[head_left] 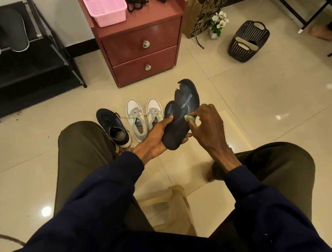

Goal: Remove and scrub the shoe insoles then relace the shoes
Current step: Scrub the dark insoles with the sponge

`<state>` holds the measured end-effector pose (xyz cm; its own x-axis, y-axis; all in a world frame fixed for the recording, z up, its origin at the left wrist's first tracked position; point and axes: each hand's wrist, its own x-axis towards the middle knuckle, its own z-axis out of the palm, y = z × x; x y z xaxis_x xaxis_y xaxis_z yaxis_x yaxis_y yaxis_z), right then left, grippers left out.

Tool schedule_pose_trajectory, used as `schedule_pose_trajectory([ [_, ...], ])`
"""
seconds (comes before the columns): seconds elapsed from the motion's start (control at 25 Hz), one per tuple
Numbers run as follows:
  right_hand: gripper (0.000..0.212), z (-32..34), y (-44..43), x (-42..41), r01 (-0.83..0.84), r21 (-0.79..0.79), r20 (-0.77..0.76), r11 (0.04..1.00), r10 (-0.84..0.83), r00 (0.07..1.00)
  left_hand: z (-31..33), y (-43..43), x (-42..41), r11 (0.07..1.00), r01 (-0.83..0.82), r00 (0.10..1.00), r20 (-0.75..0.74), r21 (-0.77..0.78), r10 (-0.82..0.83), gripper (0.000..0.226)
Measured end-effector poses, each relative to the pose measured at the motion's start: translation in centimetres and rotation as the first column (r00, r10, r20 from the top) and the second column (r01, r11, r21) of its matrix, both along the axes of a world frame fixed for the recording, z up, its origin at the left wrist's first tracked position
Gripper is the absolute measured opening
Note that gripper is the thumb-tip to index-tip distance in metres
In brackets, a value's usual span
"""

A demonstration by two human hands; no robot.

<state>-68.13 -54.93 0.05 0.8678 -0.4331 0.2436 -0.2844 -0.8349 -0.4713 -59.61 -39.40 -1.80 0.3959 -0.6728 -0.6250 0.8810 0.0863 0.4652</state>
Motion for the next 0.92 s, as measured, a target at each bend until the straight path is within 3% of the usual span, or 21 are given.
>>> schedule_pose_trajectory([
  [0.08,0.014,0.0,1.1,0.1,-0.183,0.088,0.012,0.979,0.183,0.983,0.1,0.1,0.0,1.0,-0.002,1.0,-0.021,-0.024,0.001,0.027],
  [0.16,0.014,0.4,2.2,-0.2,-0.406,0.156,-0.027,0.901,0.414,0.91,-0.1,0.4,0.1,0.999,-0.005,0.999,-0.044,-0.052,0.003,0.024],
  [0.2,0.014,0.7,2.1,-0.2,-0.426,0.132,-0.036,0.895,0.434,0.9,-0.2,0.5,0.1,0.998,0.002,0.999,-0.053,-0.065,-0.006,0.025],
  [0.32,0.013,0.9,-0.2,0.1,-0.146,0.024,0.02,0.989,0.146,0.989,0.1,0.3,0.1,0.989,0.08,0.995,-0.058,-0.122,-0.087,0.04],
  [0.4,0.015,0.8,-0.6,-0.1,-0.052,0.055,0.051,0.997,0.05,0.997,0.4,0.3,0.0,0.989,0.08,0.994,-0.065,-0.121,-0.089,0.044],
  [0.56,0.017,0.9,2.6,-0.2,-0.419,0.165,-0.069,0.893,0.434,0.898,0.1,0.4,0.1,0.998,-0.008,0.998,-0.068,-0.061,0.004,0.031],
  [0.64,0.015,0.8,2.0,0.0,-0.4,0.087,-0.091,0.912,0.407,0.909,0.2,0.4,0.0,0.998,-0.021,0.997,-0.069,-0.066,0.017,0.034],
  [0.76,0.015,0.5,-0.1,0.1,-0.086,-0.019,-0.047,0.996,0.085,0.995,0.4,0.3,0.0,0.994,-0.018,0.997,-0.082,-0.106,0.01,0.036],
  [0.8,0.015,0.4,0.0,0.1,-0.078,-0.013,-0.038,0.997,0.077,0.996,0.5,0.3,-0.1,0.994,-0.024,0.996,-0.083,-0.103,0.016,0.035],
  [0.92,0.01,1.0,3.0,-0.2,-0.402,0.134,-0.098,0.906,0.416,0.904,-0.1,0.5,0.2,0.999,-0.033,0.998,-0.061,-0.032,0.031,0.028],
])
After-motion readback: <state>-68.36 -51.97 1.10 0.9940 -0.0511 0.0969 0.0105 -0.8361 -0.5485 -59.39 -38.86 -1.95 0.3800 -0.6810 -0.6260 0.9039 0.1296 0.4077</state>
